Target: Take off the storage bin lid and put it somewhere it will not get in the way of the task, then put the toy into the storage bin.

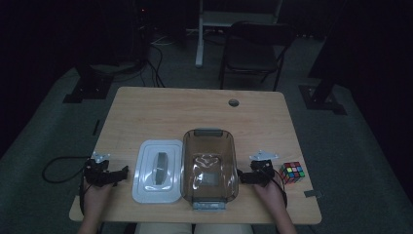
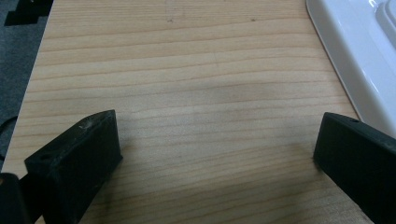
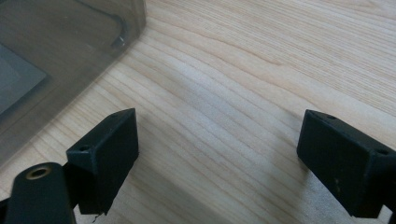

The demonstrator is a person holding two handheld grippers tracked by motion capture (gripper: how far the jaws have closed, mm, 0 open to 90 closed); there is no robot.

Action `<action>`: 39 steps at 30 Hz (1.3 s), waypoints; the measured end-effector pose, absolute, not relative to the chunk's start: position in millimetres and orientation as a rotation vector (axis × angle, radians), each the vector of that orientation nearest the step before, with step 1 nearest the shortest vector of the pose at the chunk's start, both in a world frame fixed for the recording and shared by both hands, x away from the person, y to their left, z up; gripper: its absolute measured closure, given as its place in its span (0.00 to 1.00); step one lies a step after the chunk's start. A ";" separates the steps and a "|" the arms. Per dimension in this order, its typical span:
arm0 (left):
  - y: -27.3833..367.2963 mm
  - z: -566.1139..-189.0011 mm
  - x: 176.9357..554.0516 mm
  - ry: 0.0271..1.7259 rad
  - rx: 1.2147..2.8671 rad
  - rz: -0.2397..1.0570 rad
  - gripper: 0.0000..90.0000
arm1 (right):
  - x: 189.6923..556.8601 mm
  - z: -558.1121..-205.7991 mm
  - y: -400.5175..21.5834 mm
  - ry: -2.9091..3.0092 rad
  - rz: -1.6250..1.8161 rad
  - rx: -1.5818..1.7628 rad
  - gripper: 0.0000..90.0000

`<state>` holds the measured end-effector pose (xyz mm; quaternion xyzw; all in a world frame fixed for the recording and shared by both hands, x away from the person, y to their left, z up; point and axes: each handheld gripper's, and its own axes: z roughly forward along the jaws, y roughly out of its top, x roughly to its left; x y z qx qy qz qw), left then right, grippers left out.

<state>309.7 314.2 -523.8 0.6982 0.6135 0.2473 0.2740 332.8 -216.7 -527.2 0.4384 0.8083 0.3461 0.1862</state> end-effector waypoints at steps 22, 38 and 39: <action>314.1 -523.8 309.6 1.650 1.878 0.664 0.01 | 322.8 -497.6 -222.0 2.203 0.987 1.294 0.14; 313.8 -523.8 309.4 1.653 1.876 0.665 0.01 | 296.8 -453.2 -271.5 1.904 0.989 1.369 0.14; 313.8 -523.8 309.4 1.653 1.876 0.665 0.01 | 296.0 -452.8 -276.2 1.891 0.979 1.377 0.14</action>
